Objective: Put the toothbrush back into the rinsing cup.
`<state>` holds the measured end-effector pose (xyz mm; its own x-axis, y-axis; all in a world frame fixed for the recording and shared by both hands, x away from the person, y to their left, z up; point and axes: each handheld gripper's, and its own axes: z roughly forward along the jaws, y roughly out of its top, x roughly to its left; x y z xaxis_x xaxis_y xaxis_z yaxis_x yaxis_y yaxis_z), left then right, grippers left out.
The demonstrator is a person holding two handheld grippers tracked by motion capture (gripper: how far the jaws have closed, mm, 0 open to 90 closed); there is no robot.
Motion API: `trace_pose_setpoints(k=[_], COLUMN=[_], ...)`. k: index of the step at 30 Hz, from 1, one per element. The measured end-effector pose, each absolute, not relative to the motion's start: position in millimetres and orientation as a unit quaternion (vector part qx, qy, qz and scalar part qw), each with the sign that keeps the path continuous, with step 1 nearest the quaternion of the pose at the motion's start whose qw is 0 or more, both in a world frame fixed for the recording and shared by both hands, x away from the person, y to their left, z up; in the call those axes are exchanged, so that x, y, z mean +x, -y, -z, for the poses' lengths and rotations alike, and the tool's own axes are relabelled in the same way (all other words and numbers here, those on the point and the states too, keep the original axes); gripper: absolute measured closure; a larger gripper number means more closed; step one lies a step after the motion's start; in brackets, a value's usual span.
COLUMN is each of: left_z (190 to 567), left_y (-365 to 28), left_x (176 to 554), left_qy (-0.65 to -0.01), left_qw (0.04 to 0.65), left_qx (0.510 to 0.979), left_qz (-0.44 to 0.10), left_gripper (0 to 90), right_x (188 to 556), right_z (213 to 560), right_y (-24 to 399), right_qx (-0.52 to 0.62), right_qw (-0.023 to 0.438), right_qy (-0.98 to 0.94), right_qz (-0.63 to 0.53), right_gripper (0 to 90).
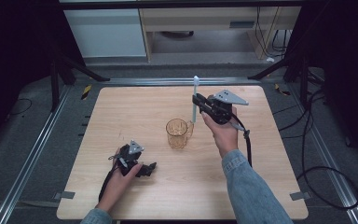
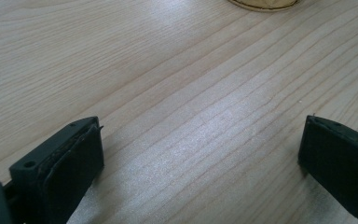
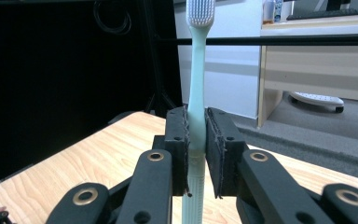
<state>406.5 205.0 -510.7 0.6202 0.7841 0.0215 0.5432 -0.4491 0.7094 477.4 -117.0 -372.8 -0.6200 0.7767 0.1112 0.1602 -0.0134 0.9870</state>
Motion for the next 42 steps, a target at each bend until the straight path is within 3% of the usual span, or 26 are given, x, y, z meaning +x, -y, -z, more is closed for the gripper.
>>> trace_pose_setpoints(k=[28, 42], left_z=[510.9, 510.9], left_y=[-204.9, -204.9], left_x=[406.3, 406.3], left_qy=[-0.398, -0.398], left_qw=[0.343, 0.343], left_qx=[0.833, 0.833], left_qz=[-0.175, -0.175], left_gripper=[0.0, 0.0], right_x=[486.0, 481.3], right_z=[393.4, 399.1], right_y=[104.9, 97.9], right_qx=[0.361, 0.356], right_qw=[0.246, 0.272], right_qy=[-0.646, -0.648], right_qz=[-0.626, -0.615], right_gripper=[79.3, 79.3])
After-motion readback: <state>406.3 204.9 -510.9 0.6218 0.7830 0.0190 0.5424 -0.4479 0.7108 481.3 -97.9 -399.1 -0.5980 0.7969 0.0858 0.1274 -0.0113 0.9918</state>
